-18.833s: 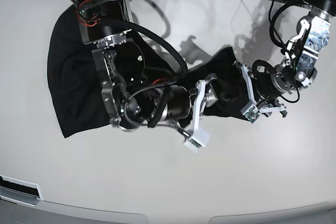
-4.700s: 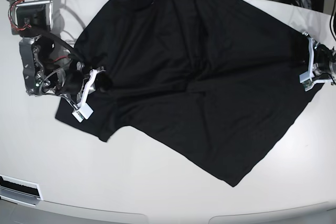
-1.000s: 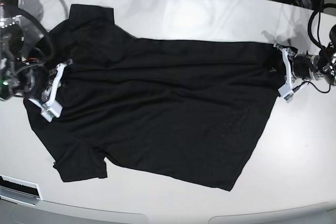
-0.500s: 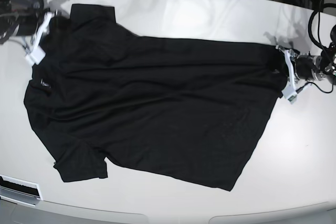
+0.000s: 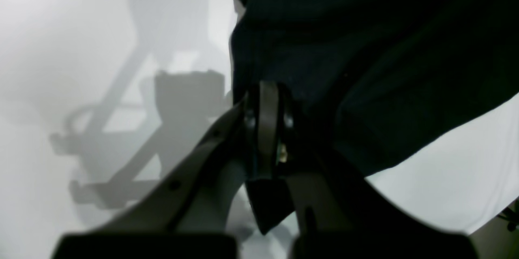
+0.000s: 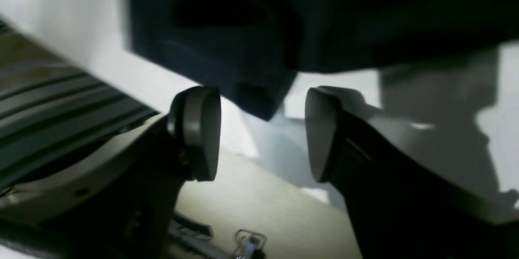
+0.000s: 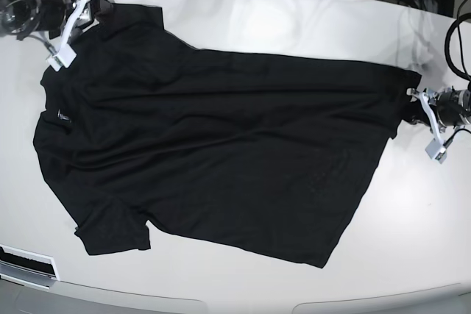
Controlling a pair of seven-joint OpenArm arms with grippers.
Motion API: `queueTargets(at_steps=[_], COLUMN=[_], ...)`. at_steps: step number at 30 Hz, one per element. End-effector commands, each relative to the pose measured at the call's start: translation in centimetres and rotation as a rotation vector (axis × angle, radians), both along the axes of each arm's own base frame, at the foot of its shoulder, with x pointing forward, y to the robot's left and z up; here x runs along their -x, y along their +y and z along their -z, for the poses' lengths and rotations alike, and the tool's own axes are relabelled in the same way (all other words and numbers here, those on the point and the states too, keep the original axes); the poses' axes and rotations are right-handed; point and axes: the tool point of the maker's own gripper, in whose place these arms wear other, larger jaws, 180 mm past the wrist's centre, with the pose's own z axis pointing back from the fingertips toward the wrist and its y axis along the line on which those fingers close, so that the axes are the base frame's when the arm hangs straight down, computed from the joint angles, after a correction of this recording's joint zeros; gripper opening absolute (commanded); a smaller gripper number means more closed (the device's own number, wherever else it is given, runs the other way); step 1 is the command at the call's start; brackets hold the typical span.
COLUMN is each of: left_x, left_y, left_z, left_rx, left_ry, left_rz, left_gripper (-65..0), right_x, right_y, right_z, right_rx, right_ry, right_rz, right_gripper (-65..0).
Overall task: Layout the t-shirt on the table in an organized manner, then fold the t-shirt properly
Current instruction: 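Grasp the shirt corners with both grippers and stretch it taut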
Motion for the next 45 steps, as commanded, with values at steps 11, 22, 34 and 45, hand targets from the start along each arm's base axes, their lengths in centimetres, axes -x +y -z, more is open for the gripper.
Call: queueTargets(at_steps=[11, 22, 34, 45], left_x=[-0.6, 0.1, 1.1, 3.6], left_y=[3.6, 4.0, 4.3, 7.4], left_z=[-0.5, -0.3, 0.3, 1.7], left_rx=[-0.132, -0.146, -0.168, -0.238], left_ry=[-0.025, 0.002, 0.063, 0.100], left_rz=[-0.096, -0.093, -0.092, -0.317], left_gripper=[-65.0, -65.0, -65.0, -31.1], right_x=[-0.3, 2.5, 3.3, 3.2], right_y=[-0.2, 1.8, 1.7, 1.6], right_z=[2.2, 1.9, 2.3, 2.2], right_rx=[0.144, 0.043, 0.058, 0.058], right_ry=[-0.037, 0.094, 0.085, 0.083], right_rz=[0.098, -0.004, 0.009, 0.007], right_gripper=[-33.5, -37.1, -65.0, -65.0])
